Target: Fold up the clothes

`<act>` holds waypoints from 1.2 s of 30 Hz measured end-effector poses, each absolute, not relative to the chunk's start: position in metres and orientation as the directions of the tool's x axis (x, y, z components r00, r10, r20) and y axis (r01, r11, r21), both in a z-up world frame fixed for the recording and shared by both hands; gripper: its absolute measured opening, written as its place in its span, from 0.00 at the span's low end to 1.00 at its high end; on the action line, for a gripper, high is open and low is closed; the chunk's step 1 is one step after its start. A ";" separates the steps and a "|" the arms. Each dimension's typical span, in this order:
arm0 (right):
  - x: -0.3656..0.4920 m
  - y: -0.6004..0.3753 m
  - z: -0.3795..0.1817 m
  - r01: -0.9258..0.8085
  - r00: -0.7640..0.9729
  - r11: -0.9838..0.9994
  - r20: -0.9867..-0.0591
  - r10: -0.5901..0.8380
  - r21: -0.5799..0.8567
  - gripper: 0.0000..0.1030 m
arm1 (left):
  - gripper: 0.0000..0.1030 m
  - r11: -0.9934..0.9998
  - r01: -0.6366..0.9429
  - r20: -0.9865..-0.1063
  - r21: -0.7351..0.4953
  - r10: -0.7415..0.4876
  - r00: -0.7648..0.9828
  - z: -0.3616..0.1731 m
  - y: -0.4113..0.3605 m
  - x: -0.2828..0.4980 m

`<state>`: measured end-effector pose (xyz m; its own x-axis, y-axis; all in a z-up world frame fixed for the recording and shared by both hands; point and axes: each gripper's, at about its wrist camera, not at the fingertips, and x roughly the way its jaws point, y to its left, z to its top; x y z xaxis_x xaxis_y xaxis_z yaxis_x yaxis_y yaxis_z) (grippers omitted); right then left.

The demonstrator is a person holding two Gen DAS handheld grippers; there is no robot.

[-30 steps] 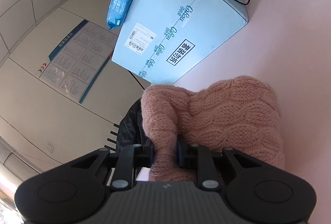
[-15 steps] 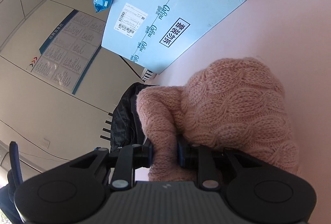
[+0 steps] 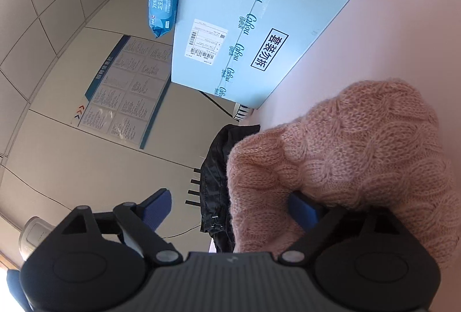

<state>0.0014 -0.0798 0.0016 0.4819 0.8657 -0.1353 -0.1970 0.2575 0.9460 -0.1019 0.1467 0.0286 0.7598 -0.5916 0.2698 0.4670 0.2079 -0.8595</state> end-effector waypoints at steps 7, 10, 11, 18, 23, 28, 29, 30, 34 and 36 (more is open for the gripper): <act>0.008 -0.097 -0.006 -0.147 0.503 0.148 -0.054 0.862 0.978 0.99 | 0.85 0.194 0.333 0.169 -0.923 -0.574 0.802 -0.004 0.151 -0.089; 0.009 -0.098 -0.006 -0.146 0.497 0.137 -0.046 0.866 0.980 1.00 | 0.85 0.222 0.303 0.135 -0.927 -0.558 0.819 -0.007 0.151 -0.088; 0.009 -0.099 -0.006 -0.148 0.495 0.133 -0.043 0.868 0.980 1.00 | 0.85 0.227 0.294 0.126 -0.928 -0.552 0.825 -0.007 0.151 -0.088; 0.005 -0.114 0.001 -0.200 0.486 0.069 0.038 0.873 0.977 1.00 | 0.85 0.253 0.225 0.071 -0.941 -0.503 0.861 -0.014 0.160 -0.085; -0.004 -0.137 0.015 -0.270 0.495 0.105 0.045 0.868 0.957 1.00 | 0.85 0.262 0.211 0.057 -0.942 -0.494 0.868 -0.015 0.163 -0.080; -0.018 -0.165 0.031 -0.320 0.604 0.327 -0.074 0.793 0.889 1.00 | 0.85 0.278 0.207 0.045 -0.938 -0.496 0.867 -0.012 0.163 -0.075; -0.021 -0.169 0.033 -0.321 0.626 0.375 -0.102 0.773 0.870 1.00 | 0.85 0.282 0.206 0.042 -0.937 -0.497 0.867 -0.011 0.163 -0.074; -0.023 -0.173 0.034 -0.318 0.640 0.408 -0.124 0.758 0.856 1.00 | 0.85 0.284 0.205 0.039 -0.937 -0.498 0.866 -0.011 0.162 -0.074; -0.025 -0.187 0.027 -0.277 0.652 0.478 -0.203 0.731 0.833 1.00 | 0.85 0.278 0.197 0.030 -0.940 -0.506 0.862 -0.010 0.163 -0.071; -0.027 -0.195 0.017 -0.257 0.651 0.509 -0.242 0.719 0.821 1.00 | 0.85 0.265 0.187 0.025 -0.946 -0.515 0.857 -0.010 0.165 -0.069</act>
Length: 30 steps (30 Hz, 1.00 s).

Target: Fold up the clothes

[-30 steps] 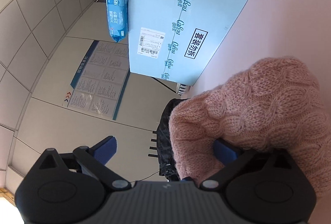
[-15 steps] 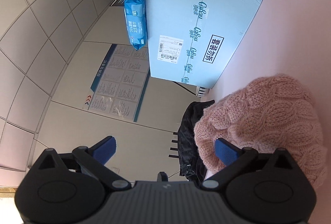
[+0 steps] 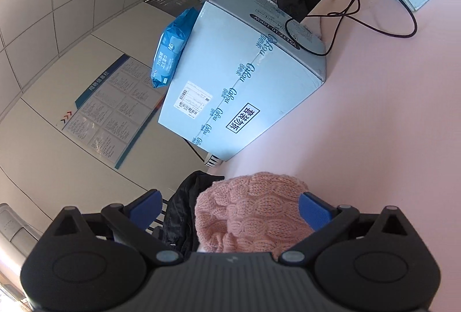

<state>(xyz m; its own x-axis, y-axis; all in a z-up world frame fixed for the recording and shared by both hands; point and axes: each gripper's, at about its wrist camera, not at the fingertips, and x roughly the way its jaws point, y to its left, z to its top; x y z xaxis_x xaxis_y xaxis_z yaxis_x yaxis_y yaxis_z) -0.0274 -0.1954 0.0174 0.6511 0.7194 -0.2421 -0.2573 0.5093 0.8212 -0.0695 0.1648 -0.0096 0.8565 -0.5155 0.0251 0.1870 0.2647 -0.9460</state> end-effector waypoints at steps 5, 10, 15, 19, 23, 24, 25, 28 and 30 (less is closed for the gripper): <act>-0.022 -0.208 -0.009 -0.172 0.619 0.536 -0.333 0.711 0.826 1.00 | 0.85 0.267 0.172 0.001 -0.948 -0.539 0.842 -0.008 0.168 -0.066; -0.005 -0.191 -0.027 -0.157 0.547 0.489 -0.337 0.767 0.858 1.00 | 0.85 0.268 0.159 -0.014 -0.950 -0.544 0.839 -0.008 0.169 -0.064; 0.014 -0.159 -0.031 -0.169 0.497 0.472 -0.339 0.799 0.865 1.00 | 0.85 0.263 0.150 -0.021 -0.953 -0.551 0.834 -0.009 0.173 -0.061; 0.024 -0.138 -0.032 -0.168 0.499 0.468 -0.334 0.799 0.868 1.00 | 0.85 0.250 0.144 -0.021 -0.957 -0.559 0.829 -0.012 0.177 -0.058; 0.030 -0.117 -0.029 -0.163 0.503 0.528 -0.391 0.771 0.833 1.00 | 0.85 0.230 0.146 -0.011 -0.962 -0.568 0.823 -0.017 0.181 -0.055; 0.031 -0.114 -0.029 -0.159 0.505 0.540 -0.402 0.764 0.826 1.00 | 0.85 0.225 0.148 -0.007 -0.963 -0.570 0.822 -0.018 0.182 -0.054; 0.031 -0.111 -0.028 -0.151 0.512 0.549 -0.410 0.755 0.822 1.00 | 0.85 0.221 0.151 -0.002 -0.964 -0.570 0.821 -0.019 0.183 -0.054; 0.032 -0.108 -0.031 -0.135 0.530 0.539 -0.399 0.748 0.832 0.92 | 0.85 0.217 0.155 0.004 -0.964 -0.570 0.822 -0.022 0.184 -0.054; 0.035 -0.108 -0.034 -0.128 0.529 0.543 -0.406 0.745 0.830 0.80 | 0.85 0.216 0.153 0.003 -0.964 -0.569 0.823 -0.024 0.184 -0.054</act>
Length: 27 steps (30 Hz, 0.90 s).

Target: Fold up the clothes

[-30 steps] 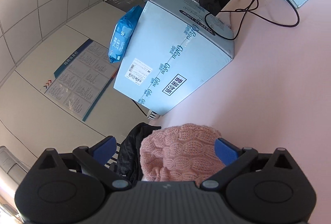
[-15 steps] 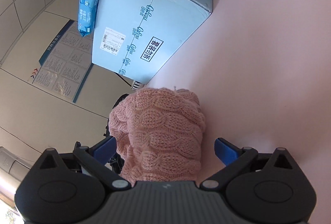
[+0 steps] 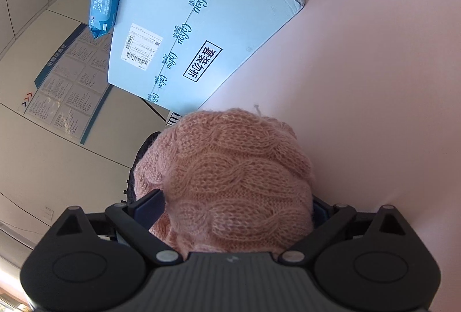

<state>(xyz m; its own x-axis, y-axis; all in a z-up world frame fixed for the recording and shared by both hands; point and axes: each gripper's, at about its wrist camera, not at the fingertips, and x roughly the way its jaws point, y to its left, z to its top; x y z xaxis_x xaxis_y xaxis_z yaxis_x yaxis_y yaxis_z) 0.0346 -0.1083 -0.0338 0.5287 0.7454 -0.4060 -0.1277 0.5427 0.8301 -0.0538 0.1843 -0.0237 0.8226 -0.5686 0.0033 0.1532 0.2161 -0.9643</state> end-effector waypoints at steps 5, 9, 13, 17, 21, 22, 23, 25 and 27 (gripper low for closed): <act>0.038 -0.114 -0.043 -0.126 0.514 0.483 -0.359 0.779 0.867 0.62 | 0.85 0.213 0.155 0.007 -0.965 -0.570 0.822 -0.026 0.187 -0.053; 0.037 -0.116 -0.047 -0.139 0.517 0.459 -0.331 0.789 0.878 0.53 | 0.85 0.228 0.155 -0.002 -0.961 -0.569 0.823 -0.024 0.185 -0.052; 0.034 -0.117 -0.049 -0.142 0.530 0.442 -0.309 0.790 0.885 0.50 | 0.85 0.267 0.154 -0.026 -0.951 -0.567 0.823 -0.019 0.183 -0.052; 0.033 -0.116 -0.046 -0.161 0.529 0.441 -0.299 0.794 0.883 0.48 | 0.85 0.300 0.153 -0.044 -0.942 -0.561 0.827 -0.016 0.181 -0.054; 0.031 -0.115 -0.043 -0.172 0.534 0.446 -0.297 0.792 0.878 0.48 | 0.85 0.306 0.155 -0.048 -0.939 -0.563 0.825 -0.015 0.182 -0.054; 0.031 -0.115 -0.042 -0.177 0.535 0.449 -0.297 0.791 0.876 0.48 | 0.85 0.306 0.156 -0.047 -0.939 -0.564 0.824 -0.015 0.182 -0.054; 0.030 -0.114 -0.041 -0.184 0.537 0.452 -0.296 0.790 0.873 0.48 | 0.85 0.305 0.157 -0.046 -0.939 -0.565 0.824 -0.016 0.183 -0.054; 0.029 -0.113 -0.037 -0.198 0.540 0.459 -0.294 0.789 0.866 0.48 | 0.85 0.304 0.157 -0.045 -0.940 -0.566 0.823 -0.015 0.184 -0.054; 0.027 -0.111 -0.032 -0.219 0.542 0.467 -0.291 0.788 0.857 0.48 | 0.85 0.315 0.158 -0.051 -0.936 -0.565 0.824 -0.014 0.184 -0.054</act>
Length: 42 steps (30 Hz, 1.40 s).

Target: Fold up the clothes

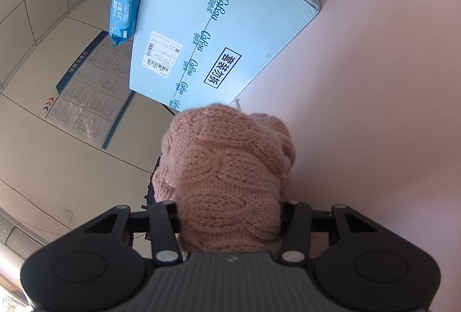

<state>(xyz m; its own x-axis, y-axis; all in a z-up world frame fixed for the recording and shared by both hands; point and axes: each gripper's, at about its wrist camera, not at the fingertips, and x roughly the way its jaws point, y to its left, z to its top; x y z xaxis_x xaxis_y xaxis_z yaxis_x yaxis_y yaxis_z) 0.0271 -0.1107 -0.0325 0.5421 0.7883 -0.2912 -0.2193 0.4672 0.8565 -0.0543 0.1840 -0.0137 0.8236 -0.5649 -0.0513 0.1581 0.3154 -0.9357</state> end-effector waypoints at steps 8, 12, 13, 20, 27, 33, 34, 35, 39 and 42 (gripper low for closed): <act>0.026 -0.104 -0.020 -0.259 0.537 0.447 -0.257 0.803 0.856 0.46 | 0.85 0.356 0.173 -0.058 -0.918 -0.553 0.831 -0.003 0.187 -0.059; 0.027 -0.094 -0.010 -0.288 0.526 0.434 -0.238 0.816 0.853 0.46 | 0.85 0.382 0.182 -0.056 -0.906 -0.535 0.843 0.009 0.194 -0.063; 0.028 -0.090 -0.007 -0.298 0.520 0.426 -0.229 0.823 0.854 0.46 | 0.85 0.389 0.186 -0.054 -0.902 -0.528 0.847 0.012 0.196 -0.064; 0.031 -0.053 0.008 -0.370 0.447 0.364 -0.180 0.876 0.855 0.46 | 0.85 0.408 0.192 -0.022 -0.892 -0.465 0.885 0.030 0.228 -0.087; 0.037 -0.001 0.011 -0.403 0.348 0.289 -0.146 0.926 0.869 0.46 | 0.85 0.502 0.146 -0.052 -0.852 -0.359 0.932 0.046 0.261 -0.113; 0.045 0.061 0.021 -0.457 0.258 0.242 -0.133 0.957 0.856 0.46 | 0.85 0.595 0.075 -0.098 -0.800 -0.252 0.963 0.057 0.294 -0.127; 0.046 0.071 0.023 -0.465 0.245 0.234 -0.129 0.961 0.854 0.46 | 0.85 0.604 0.065 -0.101 -0.794 -0.237 0.966 0.058 0.300 -0.130; 0.047 0.081 0.024 -0.473 0.232 0.225 -0.126 0.964 0.852 0.46 | 0.85 0.613 0.054 -0.104 -0.788 -0.220 0.970 0.060 0.306 -0.132; 0.053 0.120 0.026 -0.487 0.188 0.199 -0.121 0.975 0.850 0.46 | 0.85 0.632 -0.002 -0.132 -0.775 -0.160 0.978 0.067 0.335 -0.133; 0.059 0.145 0.021 -0.481 0.166 0.194 -0.128 0.978 0.855 0.46 | 0.85 0.632 -0.050 -0.166 -0.773 -0.126 0.978 0.065 0.355 -0.130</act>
